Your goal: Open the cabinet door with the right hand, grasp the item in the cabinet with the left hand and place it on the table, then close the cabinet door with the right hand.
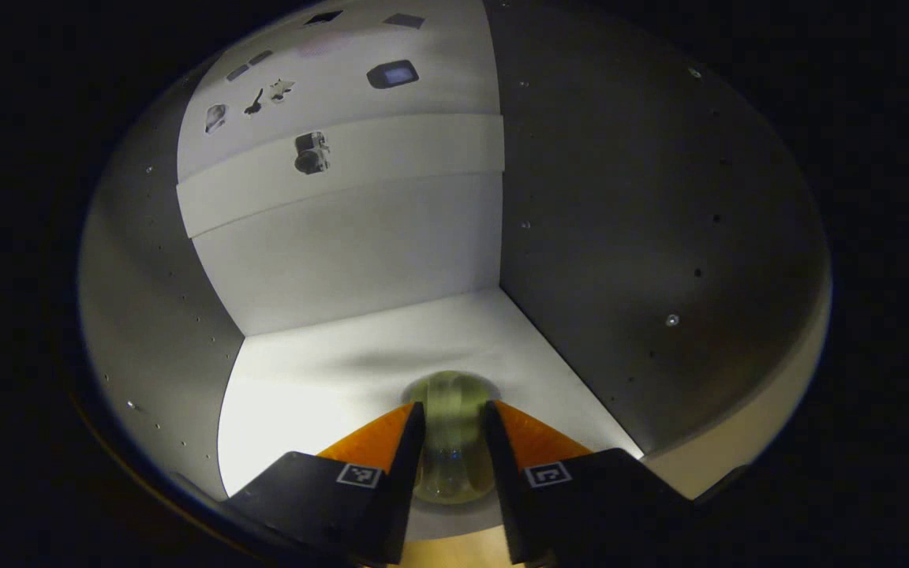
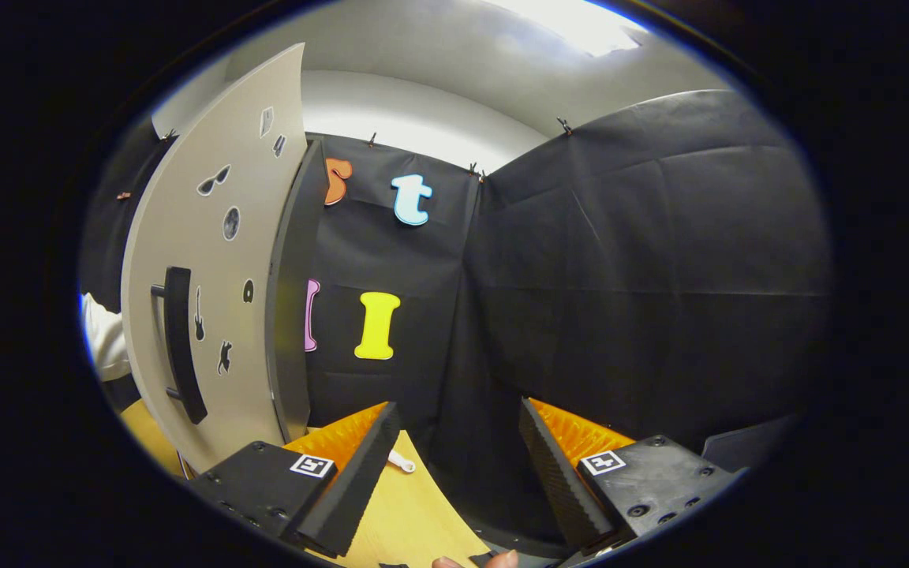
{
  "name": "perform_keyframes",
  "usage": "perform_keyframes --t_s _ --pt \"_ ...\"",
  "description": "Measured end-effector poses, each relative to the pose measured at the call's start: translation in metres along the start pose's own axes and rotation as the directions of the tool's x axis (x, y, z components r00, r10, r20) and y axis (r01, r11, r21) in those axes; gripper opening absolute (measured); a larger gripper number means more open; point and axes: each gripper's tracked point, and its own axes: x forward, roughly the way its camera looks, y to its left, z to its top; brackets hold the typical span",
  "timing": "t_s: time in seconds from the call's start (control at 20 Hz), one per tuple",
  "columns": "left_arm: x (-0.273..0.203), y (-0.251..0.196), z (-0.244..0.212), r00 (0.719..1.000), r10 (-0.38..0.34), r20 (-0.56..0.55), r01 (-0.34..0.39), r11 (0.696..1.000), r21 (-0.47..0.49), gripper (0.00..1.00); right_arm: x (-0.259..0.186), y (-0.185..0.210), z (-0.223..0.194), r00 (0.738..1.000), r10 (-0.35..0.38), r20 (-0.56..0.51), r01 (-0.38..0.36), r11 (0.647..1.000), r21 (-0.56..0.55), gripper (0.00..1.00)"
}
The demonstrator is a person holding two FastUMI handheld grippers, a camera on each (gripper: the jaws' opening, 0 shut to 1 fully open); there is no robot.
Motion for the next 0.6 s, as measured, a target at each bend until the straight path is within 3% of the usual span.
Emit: perform_keyframes --t_s 0.05,0.1,0.2,0.35,0.6 --pt "-0.001 -0.001 0.001 1.0 -0.002 0.004 0.002 1.0 -0.003 0.44 0.001 0.002 0.0 1.0 0.0 -0.003 0.0 1.0 -0.006 0.97" --pt "-0.004 -0.002 0.004 1.0 -0.008 0.02 0.008 1.0 -0.005 0.28 0.0 0.003 -0.001 1.0 0.001 -0.004 -0.001 1.0 -0.013 0.97" --pt "-0.016 -0.003 0.006 0.999 -0.011 0.047 0.011 1.0 0.007 0.22 -0.002 0.012 0.002 1.0 0.01 -0.001 -0.01 1.0 -0.021 0.97" --pt "-0.051 -0.004 0.013 0.994 -0.027 0.103 0.024 0.999 0.025 0.21 -0.005 0.022 0.01 1.0 0.019 0.011 -0.019 1.0 -0.004 0.97" --pt "-0.125 0.012 -0.007 0.985 -0.041 0.169 0.045 0.999 -0.022 0.2 -0.002 0.044 0.022 0.999 0.022 0.025 -0.022 1.0 0.019 0.97"
